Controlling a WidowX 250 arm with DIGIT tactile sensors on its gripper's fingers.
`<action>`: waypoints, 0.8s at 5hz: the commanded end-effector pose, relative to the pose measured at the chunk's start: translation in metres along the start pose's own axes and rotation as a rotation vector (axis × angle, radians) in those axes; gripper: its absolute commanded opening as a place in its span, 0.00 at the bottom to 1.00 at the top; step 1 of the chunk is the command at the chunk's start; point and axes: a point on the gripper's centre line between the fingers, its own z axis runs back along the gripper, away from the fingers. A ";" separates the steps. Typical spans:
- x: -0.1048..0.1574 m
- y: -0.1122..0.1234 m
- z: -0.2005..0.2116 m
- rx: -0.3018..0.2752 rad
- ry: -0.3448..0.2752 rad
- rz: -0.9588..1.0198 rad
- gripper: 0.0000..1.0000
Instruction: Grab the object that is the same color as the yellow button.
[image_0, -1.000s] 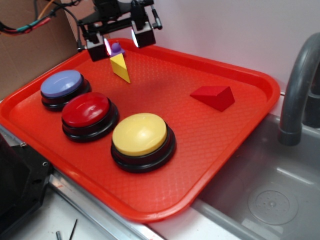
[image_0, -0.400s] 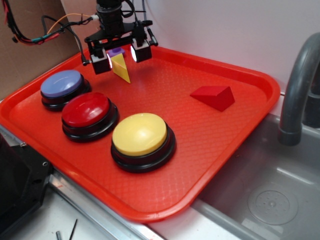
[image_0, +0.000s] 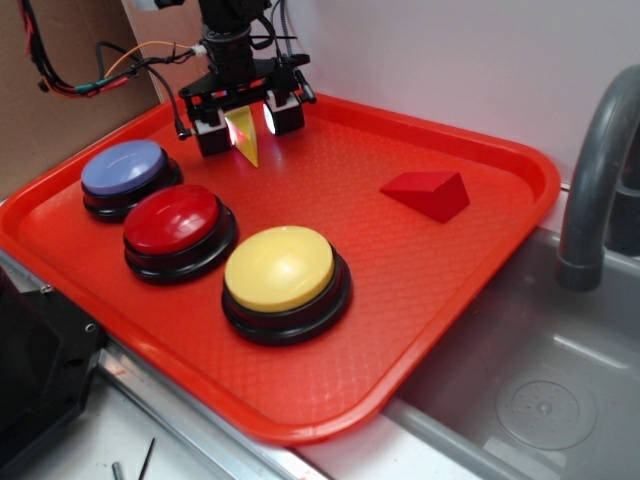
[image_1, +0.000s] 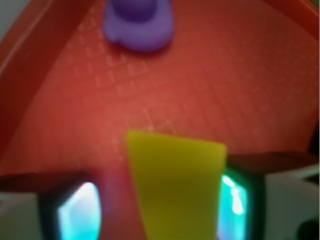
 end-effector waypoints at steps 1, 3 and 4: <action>0.007 0.002 0.008 -0.042 -0.038 0.005 0.00; -0.016 -0.005 0.064 -0.110 0.074 -0.335 0.00; -0.047 -0.001 0.110 -0.155 0.088 -0.581 0.00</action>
